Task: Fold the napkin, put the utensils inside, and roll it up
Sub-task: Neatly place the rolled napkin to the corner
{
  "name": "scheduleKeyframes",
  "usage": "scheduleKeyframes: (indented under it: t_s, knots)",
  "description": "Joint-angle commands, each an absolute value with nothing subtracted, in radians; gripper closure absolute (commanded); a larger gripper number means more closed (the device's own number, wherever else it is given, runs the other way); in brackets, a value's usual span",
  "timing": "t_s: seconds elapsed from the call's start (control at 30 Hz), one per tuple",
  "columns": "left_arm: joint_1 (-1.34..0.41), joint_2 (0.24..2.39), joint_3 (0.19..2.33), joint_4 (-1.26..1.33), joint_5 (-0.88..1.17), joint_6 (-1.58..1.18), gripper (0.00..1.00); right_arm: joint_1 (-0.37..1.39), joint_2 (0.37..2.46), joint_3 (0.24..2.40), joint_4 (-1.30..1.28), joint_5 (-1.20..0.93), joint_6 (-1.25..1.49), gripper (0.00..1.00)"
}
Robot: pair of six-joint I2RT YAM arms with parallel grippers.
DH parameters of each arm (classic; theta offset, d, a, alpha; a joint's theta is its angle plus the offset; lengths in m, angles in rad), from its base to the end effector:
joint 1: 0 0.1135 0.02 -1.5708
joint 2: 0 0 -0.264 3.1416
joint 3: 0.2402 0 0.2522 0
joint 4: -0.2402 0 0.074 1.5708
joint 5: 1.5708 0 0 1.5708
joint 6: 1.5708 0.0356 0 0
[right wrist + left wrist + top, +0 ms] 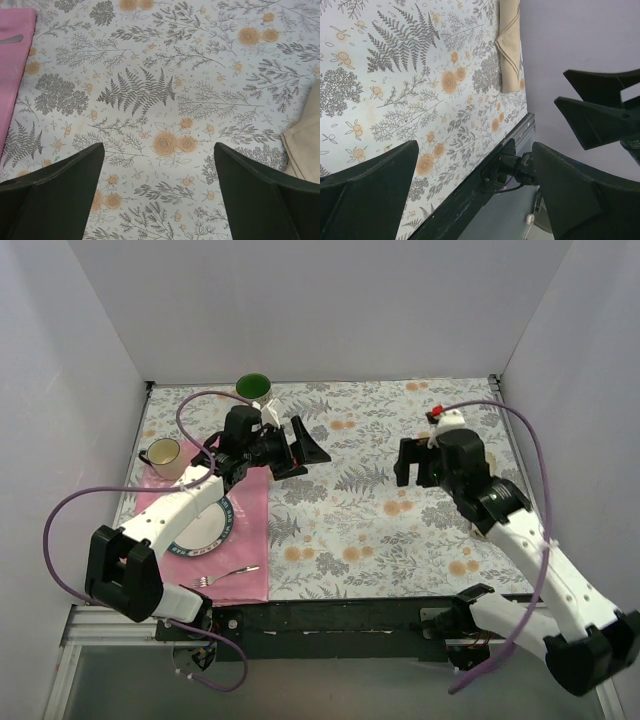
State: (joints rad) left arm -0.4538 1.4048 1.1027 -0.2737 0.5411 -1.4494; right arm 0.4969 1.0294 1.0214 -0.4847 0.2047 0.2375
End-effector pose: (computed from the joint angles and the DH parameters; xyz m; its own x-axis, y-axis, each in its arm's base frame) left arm 0.2758 -0.1549 0.3014 -0.8177 -0.5478 0.1768 -0.3933 0.3073 -0.8666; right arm 0.2015 0.1010 0.3463 -0.4769 0.0034 -0.8789 -0.2028 0.9726 0.1138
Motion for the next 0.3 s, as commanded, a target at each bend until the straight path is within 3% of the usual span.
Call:
scheduleKeyframes:
  t_s: [0.0,0.13,0.27]
  knots:
    - [-0.456,1.293,1.060,-0.177,0.497,-1.489,0.02,0.489,0.832,0.885,-0.437,0.290,0.242,0.01]
    - [-0.457,1.256,1.011,-0.123,0.472,-1.508,0.02,0.489,0.678,0.813,-0.437,0.211,0.200,0.01]
    - [-0.463,1.249,0.988,-0.104,0.472,-1.537,0.02,0.489,0.670,0.820,-0.506,0.308,0.193,0.01]
